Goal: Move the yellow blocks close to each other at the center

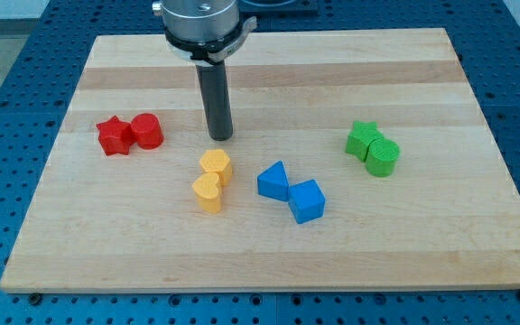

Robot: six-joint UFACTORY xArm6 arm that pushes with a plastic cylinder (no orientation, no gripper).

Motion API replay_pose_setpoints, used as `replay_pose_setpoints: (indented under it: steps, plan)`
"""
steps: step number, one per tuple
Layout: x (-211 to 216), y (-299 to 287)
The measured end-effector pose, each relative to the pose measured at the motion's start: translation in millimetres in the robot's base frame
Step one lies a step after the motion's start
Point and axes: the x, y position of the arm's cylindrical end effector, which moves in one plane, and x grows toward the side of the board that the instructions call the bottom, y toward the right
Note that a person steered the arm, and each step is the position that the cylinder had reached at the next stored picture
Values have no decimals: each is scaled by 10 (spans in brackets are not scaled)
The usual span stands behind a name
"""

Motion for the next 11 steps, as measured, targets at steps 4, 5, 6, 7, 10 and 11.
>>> replay_pose_setpoints:
  steps: [4, 5, 6, 7, 10, 11]
  plan:
    - [317, -213]
    - [427, -214]
    - [441, -216]
    - [458, -217]
    - [1125, -325]
    - [1469, -430]
